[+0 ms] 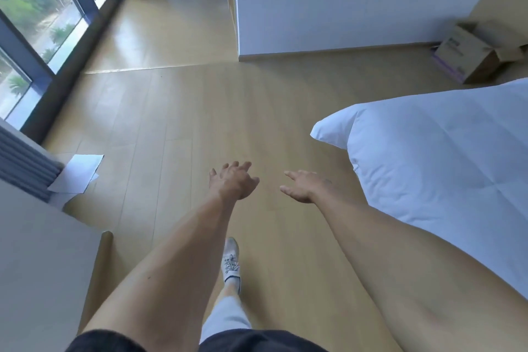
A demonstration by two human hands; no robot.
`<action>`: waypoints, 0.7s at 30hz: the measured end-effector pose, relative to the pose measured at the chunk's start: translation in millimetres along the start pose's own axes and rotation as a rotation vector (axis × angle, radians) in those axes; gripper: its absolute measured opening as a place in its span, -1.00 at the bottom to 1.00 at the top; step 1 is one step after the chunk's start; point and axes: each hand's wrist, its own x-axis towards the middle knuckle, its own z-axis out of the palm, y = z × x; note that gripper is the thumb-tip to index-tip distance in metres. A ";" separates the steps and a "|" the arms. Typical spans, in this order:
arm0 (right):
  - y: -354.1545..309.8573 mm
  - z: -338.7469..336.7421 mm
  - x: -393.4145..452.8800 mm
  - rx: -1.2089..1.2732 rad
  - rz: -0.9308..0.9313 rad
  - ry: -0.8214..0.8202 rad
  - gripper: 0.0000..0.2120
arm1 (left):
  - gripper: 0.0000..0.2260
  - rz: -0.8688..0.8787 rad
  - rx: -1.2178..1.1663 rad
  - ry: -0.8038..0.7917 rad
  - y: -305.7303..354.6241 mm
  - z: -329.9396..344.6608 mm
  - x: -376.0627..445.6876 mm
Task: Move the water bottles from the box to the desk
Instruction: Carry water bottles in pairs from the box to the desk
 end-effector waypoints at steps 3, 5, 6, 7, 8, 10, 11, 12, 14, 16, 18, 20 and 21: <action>-5.9 -33.2 52.6 0.009 0.053 0.013 -0.38 | -0.47 0.040 0.000 -0.007 -7.0 -24.9 66.8; -15.8 -60.0 91.3 0.018 0.084 0.013 -0.38 | -0.47 0.061 -0.009 -0.014 -14.0 -44.9 118.3; -20.8 -74.8 107.9 0.029 0.095 0.008 -0.39 | -0.48 0.073 -0.006 -0.020 -16.4 -57.2 143.0; -25.4 -90.1 122.8 0.039 0.105 0.004 -0.39 | -0.48 0.083 -0.007 -0.029 -18.0 -70.2 166.8; -29.5 -105.5 137.4 0.045 0.112 0.004 -0.39 | -0.48 0.098 -0.009 -0.034 -18.2 -83.2 188.8; -36.4 -135.0 167.5 0.053 0.125 0.024 -0.39 | -0.48 0.132 0.000 -0.026 -15.7 -108.6 228.5; -39.0 -149.1 182.8 0.065 0.130 0.032 -0.39 | -0.48 0.151 0.008 -0.024 -13.0 -121.1 247.2; -41.1 -161.9 197.1 0.080 0.133 0.036 -0.39 | -0.48 0.172 0.019 -0.030 -9.9 -132.6 265.4; -44.7 -181.7 220.8 0.121 0.148 0.051 -0.38 | -0.47 0.213 0.056 -0.041 -2.5 -151.2 298.7; -44.4 -198.5 244.8 0.153 0.169 0.071 -0.39 | -0.48 0.244 0.084 -0.044 6.4 -165.6 331.2; -39.6 -216.1 270.0 0.170 0.190 0.082 -0.41 | -0.49 0.266 0.098 -0.053 15.2 -177.4 364.6; -32.5 -231.6 295.1 0.183 0.206 0.088 -0.41 | -0.50 0.289 0.107 -0.050 23.5 -184.2 396.8; -28.6 -239.4 309.0 0.192 0.213 0.088 -0.41 | -0.50 0.299 0.114 -0.048 27.7 -188.4 413.4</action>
